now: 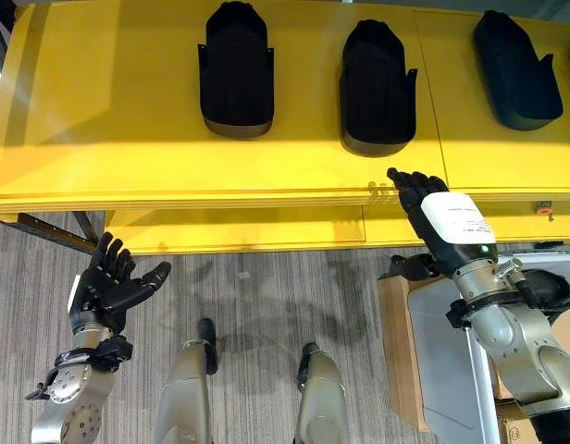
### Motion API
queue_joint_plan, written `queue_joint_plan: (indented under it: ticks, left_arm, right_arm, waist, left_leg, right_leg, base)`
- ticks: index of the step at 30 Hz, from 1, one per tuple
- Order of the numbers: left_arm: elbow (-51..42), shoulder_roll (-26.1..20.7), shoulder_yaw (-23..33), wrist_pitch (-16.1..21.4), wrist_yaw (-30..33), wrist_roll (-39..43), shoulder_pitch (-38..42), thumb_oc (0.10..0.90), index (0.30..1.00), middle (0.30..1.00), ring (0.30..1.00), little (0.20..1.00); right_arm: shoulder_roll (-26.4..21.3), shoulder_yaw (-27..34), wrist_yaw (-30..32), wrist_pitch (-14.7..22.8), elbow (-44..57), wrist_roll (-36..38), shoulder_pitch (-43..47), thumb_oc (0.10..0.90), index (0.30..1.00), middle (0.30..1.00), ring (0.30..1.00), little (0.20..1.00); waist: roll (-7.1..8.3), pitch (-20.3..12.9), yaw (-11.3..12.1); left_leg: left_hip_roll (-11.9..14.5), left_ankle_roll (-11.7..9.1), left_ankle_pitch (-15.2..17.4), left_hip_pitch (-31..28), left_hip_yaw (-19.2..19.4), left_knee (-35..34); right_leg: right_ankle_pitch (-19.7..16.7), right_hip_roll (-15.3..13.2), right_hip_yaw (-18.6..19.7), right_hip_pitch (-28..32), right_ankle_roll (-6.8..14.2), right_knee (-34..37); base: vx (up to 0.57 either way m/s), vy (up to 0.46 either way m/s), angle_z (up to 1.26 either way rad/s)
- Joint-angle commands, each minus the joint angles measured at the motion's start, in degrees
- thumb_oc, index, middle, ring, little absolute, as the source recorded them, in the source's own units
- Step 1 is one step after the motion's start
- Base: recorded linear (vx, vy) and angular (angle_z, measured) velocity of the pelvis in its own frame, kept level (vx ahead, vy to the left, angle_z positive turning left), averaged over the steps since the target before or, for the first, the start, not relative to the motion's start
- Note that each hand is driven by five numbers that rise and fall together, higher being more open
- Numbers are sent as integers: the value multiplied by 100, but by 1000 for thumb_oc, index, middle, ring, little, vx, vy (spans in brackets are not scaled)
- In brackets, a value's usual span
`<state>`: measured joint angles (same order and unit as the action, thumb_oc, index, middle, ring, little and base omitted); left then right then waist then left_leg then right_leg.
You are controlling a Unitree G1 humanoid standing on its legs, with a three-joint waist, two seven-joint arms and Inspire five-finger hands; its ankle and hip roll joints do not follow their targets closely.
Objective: Move parts from the plastic box to the shelf.
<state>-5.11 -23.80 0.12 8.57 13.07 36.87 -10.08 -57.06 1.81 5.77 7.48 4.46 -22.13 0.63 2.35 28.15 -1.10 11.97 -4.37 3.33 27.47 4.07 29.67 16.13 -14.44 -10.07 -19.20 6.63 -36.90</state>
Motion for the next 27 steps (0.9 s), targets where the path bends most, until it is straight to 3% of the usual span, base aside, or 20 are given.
queue_joint_plan:
  ticks: [1,27]
  left_arm:
    - [-569,-295,69,499,-117,-101,160,900,1000,1000,1000,1000]
    - [-613,-390,23,560,-174,54,185,900,1000,1000,1000,1000]
  right_arm:
    - [-272,81,228,42,-232,459,918,900,1000,1000,1000,1000]
    - [-712,-1188,-18,-134,-1237,654,2285,900,1000,1000,1000,1000]
  waist:
    - [-49,-232,142]
    - [-67,-92,269]
  left_leg:
    - [419,-229,-9,-230,-338,-92]
    - [397,-219,-60,-239,-342,-145]
  right_leg:
    - [10,-14,148,427,-158,227]
    - [-5,-50,134,386,-171,164]
  base:
    - [0,0,0]
    - [0,0,0]
